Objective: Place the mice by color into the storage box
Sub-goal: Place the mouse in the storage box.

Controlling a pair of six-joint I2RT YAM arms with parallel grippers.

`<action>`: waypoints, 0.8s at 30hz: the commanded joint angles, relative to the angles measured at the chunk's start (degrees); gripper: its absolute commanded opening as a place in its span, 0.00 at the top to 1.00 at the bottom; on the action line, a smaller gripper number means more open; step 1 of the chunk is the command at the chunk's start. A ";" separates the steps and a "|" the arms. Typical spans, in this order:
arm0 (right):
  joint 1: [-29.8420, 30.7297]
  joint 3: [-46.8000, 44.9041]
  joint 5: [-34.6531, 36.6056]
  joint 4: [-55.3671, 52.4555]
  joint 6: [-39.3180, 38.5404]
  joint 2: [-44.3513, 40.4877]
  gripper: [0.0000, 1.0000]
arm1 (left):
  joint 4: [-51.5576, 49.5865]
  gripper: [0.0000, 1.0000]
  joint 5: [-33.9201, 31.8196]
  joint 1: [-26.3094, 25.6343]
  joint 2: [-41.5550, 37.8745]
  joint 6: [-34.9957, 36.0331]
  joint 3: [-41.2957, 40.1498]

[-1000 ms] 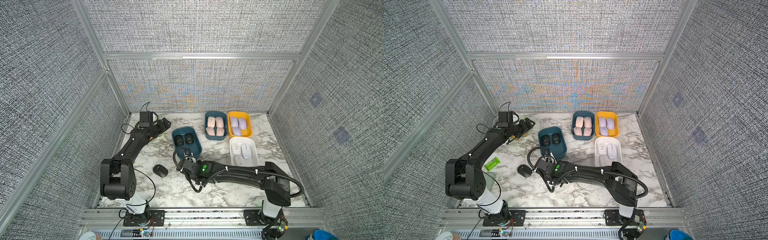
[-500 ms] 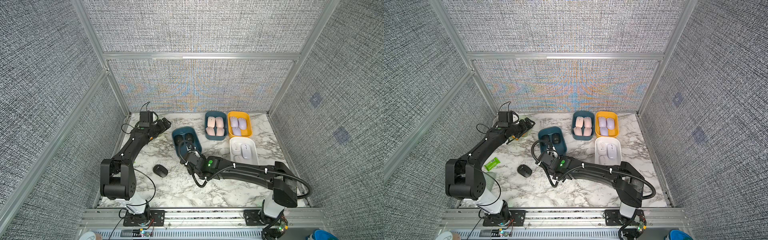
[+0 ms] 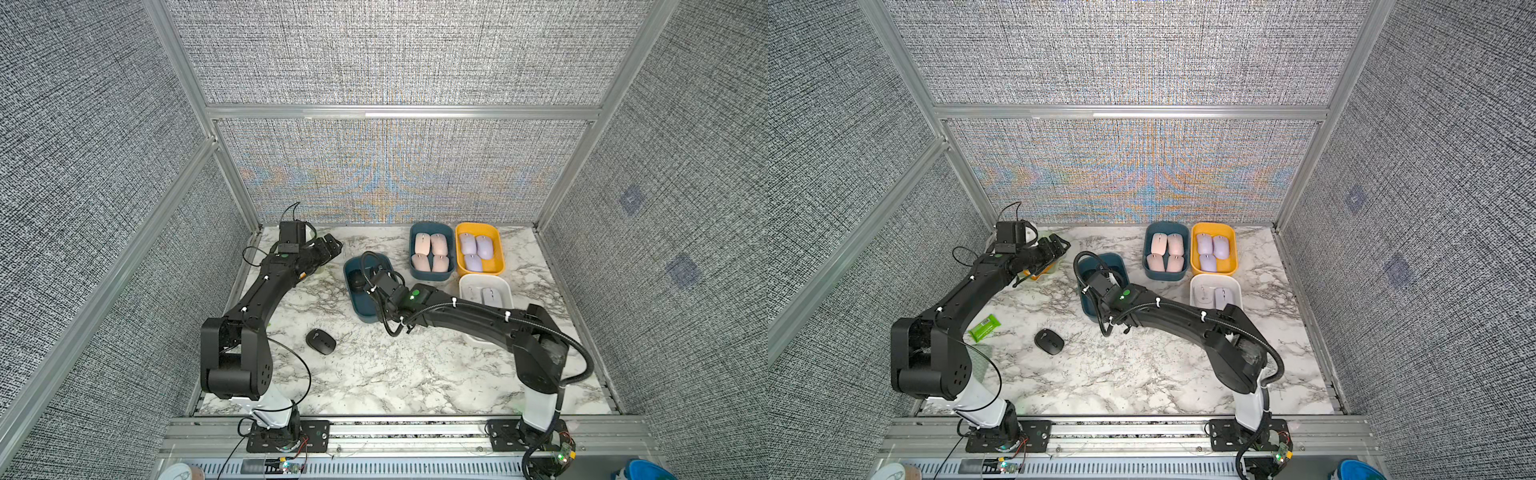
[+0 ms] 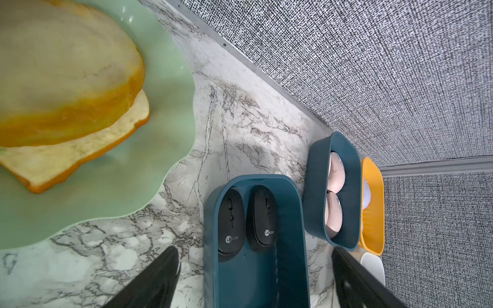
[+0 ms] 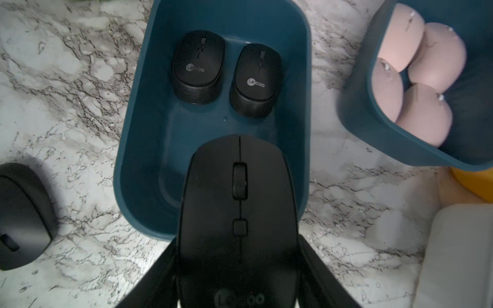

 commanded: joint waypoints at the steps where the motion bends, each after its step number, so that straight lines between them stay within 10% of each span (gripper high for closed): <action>1: -0.46 3.74 -4.22 0.49 -2.20 3.68 0.39 | -0.58 0.09 -2.64 0.12 -0.34 1.21 0.33; 24: -2.90 18.06 -12.81 -5.11 4.68 19.10 0.35 | -0.67 0.09 -2.15 0.82 -0.42 0.96 0.50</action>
